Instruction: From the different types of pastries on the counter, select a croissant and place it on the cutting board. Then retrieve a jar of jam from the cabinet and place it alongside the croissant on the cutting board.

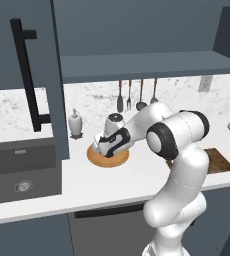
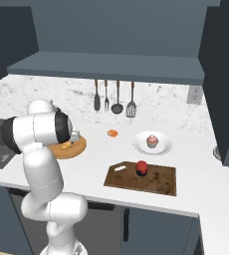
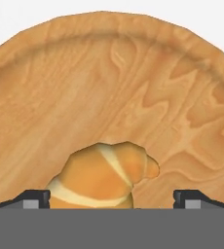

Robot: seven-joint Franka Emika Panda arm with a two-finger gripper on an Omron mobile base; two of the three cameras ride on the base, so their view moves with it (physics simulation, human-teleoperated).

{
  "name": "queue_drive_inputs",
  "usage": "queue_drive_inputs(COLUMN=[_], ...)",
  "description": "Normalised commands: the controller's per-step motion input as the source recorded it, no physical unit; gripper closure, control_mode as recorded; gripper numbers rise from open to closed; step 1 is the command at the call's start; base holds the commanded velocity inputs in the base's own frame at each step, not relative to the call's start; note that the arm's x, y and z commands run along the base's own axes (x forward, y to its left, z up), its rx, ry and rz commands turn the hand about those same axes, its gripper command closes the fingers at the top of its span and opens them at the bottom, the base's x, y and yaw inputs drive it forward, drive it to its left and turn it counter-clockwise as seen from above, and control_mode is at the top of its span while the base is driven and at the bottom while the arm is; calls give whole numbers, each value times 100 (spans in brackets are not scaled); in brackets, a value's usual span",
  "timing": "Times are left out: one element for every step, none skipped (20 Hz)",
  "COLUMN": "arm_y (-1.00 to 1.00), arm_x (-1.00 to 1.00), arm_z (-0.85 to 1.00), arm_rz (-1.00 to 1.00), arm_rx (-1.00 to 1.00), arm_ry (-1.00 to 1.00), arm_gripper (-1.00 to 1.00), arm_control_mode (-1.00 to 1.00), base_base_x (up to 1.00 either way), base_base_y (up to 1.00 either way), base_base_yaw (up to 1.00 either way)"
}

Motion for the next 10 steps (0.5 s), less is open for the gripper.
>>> queue_drive_inputs(arm_y=[0, 0, -21, -23, -16, -11, -2, 0, 0, 12], arm_x=[0, 0, 0, 0, 0, 0, -2, -4, -9, -19], arm_z=[0, 0, 0, 0, 0, 0, 0, 0, 0, 0], arm_rz=[0, 2, 1, 2, 2, 0, 0, 0, 0, 0], arm_rx=[0, 0, 0, 0, 0, 0, 0, 0, 0, 0], arm_ry=[0, 0, 0, 0, 0, 0, -2, -4, -1, 0], arm_gripper=[-100, -100, -100, -100, -100, -100, -100, -100, -100, -100], arm_control_mode=[-100, -100, -100, -100, -100, -100, -100, -100, -100, -100], base_base_x=[0, 0, 0, 0, 0, 0, 0, 0, 0, 0], base_base_y=[0, 0, 0, 0, 0, 0, 0, 0, 0, 0], base_base_yaw=[0, 0, 0, 0, 0, 0, 0, 0, 0, 0])
